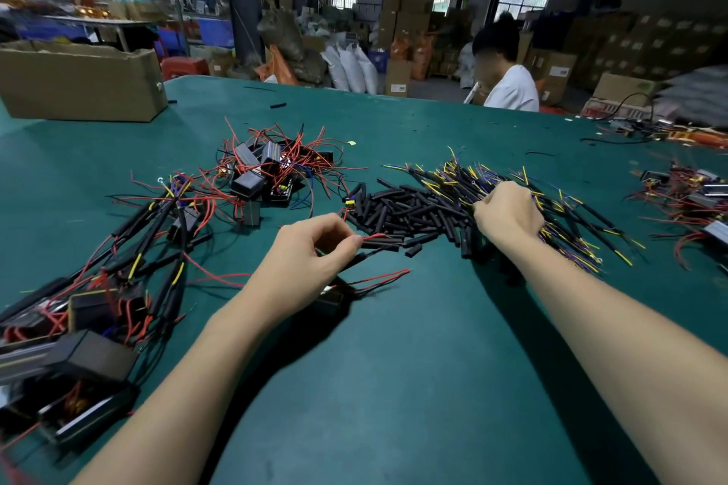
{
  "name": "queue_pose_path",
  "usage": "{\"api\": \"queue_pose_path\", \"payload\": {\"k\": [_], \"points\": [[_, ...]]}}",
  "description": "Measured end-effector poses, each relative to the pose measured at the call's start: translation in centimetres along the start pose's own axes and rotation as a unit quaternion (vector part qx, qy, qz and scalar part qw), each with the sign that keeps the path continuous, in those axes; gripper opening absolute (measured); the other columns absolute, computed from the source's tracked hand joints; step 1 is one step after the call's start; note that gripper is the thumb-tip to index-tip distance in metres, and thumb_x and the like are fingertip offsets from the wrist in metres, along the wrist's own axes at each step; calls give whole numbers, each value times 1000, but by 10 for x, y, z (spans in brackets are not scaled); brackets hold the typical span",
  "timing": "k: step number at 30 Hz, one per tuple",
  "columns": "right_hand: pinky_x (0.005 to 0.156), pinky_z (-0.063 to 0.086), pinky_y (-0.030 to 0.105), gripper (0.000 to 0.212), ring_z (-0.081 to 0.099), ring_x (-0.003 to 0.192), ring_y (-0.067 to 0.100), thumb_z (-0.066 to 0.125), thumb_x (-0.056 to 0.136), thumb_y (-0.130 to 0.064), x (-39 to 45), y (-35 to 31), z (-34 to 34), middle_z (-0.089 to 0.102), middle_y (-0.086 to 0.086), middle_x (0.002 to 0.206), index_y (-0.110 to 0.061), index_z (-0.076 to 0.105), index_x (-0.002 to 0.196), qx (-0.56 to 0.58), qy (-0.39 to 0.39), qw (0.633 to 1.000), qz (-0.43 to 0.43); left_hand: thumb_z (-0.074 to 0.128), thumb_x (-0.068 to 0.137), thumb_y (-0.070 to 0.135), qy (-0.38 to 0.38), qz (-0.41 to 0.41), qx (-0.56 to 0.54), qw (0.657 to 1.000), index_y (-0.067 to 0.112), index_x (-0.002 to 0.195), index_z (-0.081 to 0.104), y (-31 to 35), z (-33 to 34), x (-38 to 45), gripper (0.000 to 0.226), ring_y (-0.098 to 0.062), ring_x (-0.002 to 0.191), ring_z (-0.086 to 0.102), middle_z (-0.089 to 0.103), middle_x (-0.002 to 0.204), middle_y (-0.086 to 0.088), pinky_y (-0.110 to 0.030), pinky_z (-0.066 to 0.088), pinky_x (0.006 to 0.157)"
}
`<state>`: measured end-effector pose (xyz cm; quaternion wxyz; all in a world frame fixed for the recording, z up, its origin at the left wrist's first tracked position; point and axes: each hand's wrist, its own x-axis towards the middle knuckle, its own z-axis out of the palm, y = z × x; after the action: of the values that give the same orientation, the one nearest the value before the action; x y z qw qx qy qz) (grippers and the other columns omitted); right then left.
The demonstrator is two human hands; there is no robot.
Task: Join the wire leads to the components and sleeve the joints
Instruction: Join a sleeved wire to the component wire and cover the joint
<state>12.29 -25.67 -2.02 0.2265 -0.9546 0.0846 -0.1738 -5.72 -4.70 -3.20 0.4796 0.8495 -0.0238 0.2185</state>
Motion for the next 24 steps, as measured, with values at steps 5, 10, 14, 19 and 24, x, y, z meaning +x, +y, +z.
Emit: {"api": "queue_pose_path", "payload": {"k": [5, 10, 14, 19, 24], "points": [[74, 38, 26, 17, 60, 94, 28, 69, 87, -26, -2, 6, -15, 66, 13, 100, -10, 74, 92, 172, -36, 983, 49, 60, 91, 13, 6, -5, -7, 1000, 17, 83, 67, -2, -1, 0, 11, -31, 75, 64, 69, 74, -8, -39, 52, 73], [34, 23, 14, 24, 32, 48, 15, 64, 90, -13, -11, 8, -32, 45, 6, 64, -11, 55, 68, 431, -97, 888, 129, 60, 92, 15, -5, -4, -23, 1000, 13, 82, 64, 1, 3, -2, 11, -18, 70, 67, 70, 71, -3, -30, 54, 72], [37, 36, 12, 21, 47, 49, 10, 53, 97, -9, -36, 7, -47, 54, 3, 68, -8, 56, 77, 582, -204, 782, 95, 56, 95, 15, 4, -13, -40, 999, 11, 86, 62, 3, 4, -2, 12, -12, 67, 66, 71, 74, -6, -19, 51, 68], [71, 47, 24, 16, 66, 82, 14, 45, 100, -14, -71, 9, -49, 73, -1, 83, -18, 50, 85, 635, -294, 712, 47, 54, 96, 13, 5, -33, -69, 997, 6, 89, 61, 6, 7, -3, 12, -11, 65, 65, 70, 75, -8, -16, 51, 67], [54, 30, 18, 13, 45, 64, 8, 51, 96, -10, -91, 13, -39, 63, 1, 82, -15, 56, 86, 585, -241, 774, 38, 55, 96, 15, 3, -37, -58, 998, 7, 88, 61, 7, 8, -4, 12, -11, 61, 62, 68, 70, -3, -21, 50, 66]]}}
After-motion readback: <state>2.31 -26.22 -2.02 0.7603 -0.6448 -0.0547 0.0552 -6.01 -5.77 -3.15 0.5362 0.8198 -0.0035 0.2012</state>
